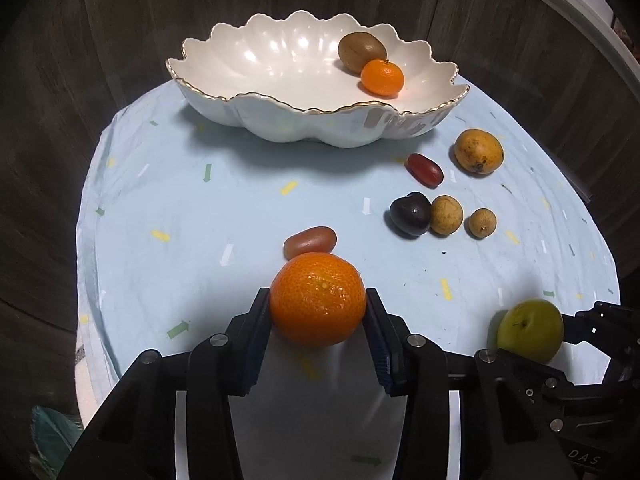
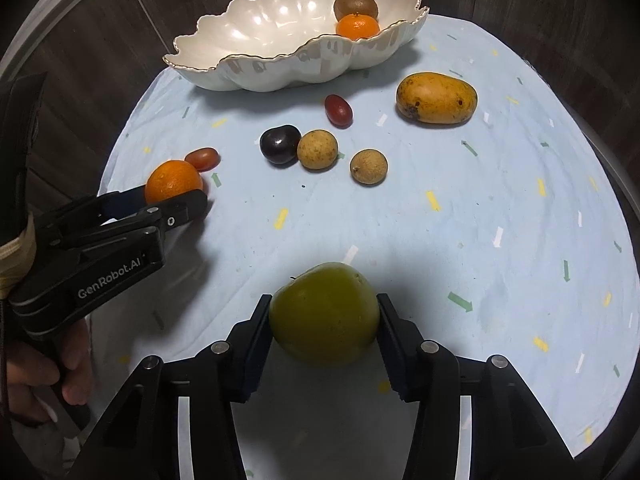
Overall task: Organize fruits
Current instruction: 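Lift mandarin and green apple and carry both over the white bowl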
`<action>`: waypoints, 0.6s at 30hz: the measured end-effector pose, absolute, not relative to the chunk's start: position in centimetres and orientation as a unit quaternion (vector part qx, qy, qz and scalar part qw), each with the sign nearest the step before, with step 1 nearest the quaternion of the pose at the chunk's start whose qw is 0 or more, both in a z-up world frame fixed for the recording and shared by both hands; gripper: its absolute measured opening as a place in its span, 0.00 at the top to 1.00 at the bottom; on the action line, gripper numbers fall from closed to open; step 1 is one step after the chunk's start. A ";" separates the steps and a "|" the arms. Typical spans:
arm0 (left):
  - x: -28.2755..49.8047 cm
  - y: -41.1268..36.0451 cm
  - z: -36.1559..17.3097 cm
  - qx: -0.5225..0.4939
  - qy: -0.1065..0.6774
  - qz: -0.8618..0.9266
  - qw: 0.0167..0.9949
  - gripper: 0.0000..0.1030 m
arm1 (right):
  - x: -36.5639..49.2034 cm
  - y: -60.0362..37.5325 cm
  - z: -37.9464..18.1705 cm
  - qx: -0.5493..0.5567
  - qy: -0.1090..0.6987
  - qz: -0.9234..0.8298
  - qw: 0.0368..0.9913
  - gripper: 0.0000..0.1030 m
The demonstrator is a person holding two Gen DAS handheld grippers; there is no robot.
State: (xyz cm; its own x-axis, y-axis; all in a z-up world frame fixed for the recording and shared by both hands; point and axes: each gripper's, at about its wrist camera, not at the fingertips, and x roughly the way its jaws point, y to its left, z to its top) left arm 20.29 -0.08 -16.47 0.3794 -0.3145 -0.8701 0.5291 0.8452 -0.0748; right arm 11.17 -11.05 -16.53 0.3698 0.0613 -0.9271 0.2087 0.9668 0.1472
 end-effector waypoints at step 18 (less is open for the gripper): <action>18.1 0.8 -13.5 0.094 0.476 -0.233 0.843 0.59 | 10.6 -12.5 -15.1 0.137 0.539 -0.042 0.830 0.52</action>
State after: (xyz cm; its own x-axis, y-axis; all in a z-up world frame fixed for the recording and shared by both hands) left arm 18.06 0.78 -13.52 0.4389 -0.3035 -0.8457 0.4825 0.8736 -0.0631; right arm 10.62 -12.51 -15.09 0.4156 0.0788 -0.9061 0.2169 0.9589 0.1829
